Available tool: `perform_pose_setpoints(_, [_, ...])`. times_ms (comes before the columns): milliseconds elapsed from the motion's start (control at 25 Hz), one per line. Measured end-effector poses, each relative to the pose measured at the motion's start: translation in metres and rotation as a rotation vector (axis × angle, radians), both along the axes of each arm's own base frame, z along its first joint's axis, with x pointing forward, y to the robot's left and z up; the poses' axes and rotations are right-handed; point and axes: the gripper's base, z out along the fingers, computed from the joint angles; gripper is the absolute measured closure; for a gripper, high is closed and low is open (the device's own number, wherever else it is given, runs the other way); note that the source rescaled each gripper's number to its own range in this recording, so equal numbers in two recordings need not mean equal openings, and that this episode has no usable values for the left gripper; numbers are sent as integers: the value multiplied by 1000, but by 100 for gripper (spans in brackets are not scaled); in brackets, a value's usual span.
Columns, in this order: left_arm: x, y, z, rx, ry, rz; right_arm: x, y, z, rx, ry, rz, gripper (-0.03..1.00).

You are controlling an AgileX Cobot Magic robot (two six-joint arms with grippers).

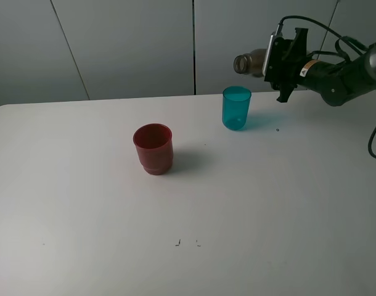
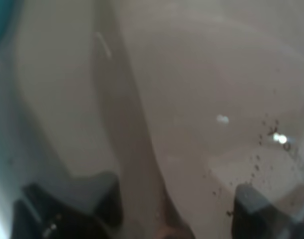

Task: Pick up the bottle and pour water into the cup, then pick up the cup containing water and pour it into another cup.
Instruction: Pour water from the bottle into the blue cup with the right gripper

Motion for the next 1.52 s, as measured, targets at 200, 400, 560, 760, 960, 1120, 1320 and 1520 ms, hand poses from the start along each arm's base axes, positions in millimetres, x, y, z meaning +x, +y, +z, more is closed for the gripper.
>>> perform_pose_setpoints(200, [0,0,0,0,0,0,0,1,0,-23,-5,15,96])
perform_pose_setpoints(400, [0,0,0,0,0,0,0,1,0,-51,-12,25,96])
perform_pose_setpoints(560, [0,0,0,0,0,0,0,1,0,-56,-14,26,96])
perform_pose_setpoints(760, [0,0,0,-2,0,1,0,-3,-1,-70,-15,31,96])
perform_pose_setpoints(960, [0,0,0,-2,0,1,0,-7,-1,-116,-27,38,96])
perform_pose_setpoints(1120, [0,0,0,-4,0,2,0,-7,-1,-139,-34,44,96])
perform_pose_setpoints(1320, [0,0,0,-4,0,2,0,-7,-1,-170,-44,53,96])
perform_pose_setpoints(1520, [0,0,0,-2,0,1,0,-7,-1,-192,-50,58,96])
